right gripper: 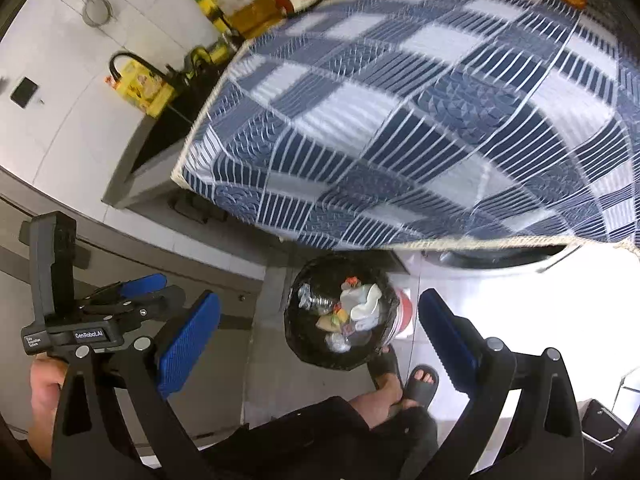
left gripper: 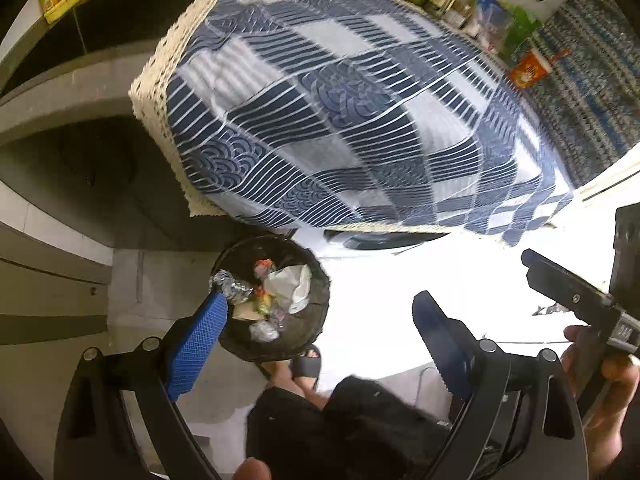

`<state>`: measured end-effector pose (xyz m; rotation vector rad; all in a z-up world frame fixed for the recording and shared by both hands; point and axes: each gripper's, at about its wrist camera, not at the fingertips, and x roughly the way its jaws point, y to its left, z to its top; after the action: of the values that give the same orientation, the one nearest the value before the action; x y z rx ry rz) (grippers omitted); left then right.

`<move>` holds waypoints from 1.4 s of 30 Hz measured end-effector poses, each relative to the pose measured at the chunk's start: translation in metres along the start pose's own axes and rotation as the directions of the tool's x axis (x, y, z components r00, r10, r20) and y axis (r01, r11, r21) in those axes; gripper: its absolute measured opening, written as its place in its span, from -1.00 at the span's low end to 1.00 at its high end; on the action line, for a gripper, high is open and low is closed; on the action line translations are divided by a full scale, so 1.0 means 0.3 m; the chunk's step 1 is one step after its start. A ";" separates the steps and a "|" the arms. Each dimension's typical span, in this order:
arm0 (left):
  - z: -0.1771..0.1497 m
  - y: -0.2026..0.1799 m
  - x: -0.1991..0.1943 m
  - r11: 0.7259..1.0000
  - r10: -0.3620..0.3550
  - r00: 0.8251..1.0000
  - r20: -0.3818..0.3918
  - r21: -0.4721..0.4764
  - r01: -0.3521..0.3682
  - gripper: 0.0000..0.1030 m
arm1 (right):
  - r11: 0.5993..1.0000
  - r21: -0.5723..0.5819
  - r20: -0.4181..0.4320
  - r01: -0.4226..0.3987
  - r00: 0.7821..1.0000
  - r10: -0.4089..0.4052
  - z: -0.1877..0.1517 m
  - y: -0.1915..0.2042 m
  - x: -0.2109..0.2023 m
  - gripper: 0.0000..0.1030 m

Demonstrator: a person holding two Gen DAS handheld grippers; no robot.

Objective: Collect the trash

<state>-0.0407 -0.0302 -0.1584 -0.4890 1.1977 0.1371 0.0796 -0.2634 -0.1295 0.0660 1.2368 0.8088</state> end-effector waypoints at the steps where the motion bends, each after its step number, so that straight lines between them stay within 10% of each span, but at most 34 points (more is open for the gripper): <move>1: 0.000 -0.015 -0.015 1.000 0.007 1.000 0.010 0.005 -0.007 0.77 | 1.000 -0.005 0.012 0.003 1.000 -0.003 -0.002 -0.001 -0.021 0.91; 17: 0.002 -0.247 -0.292 0.989 0.029 0.981 0.193 0.138 -0.057 0.77 | 0.992 -0.098 0.207 0.075 0.977 -0.053 0.020 0.049 -0.370 0.91; 42: 0.072 -0.260 -0.507 0.976 -0.026 0.947 0.320 0.213 -0.045 0.77 | 0.971 -0.134 0.315 0.196 0.938 -0.146 0.113 0.245 -0.517 0.91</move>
<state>-0.0508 -0.0670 0.0095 -0.2546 0.8818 0.0878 0.0565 -0.2871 0.0423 -0.0495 0.8693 0.7146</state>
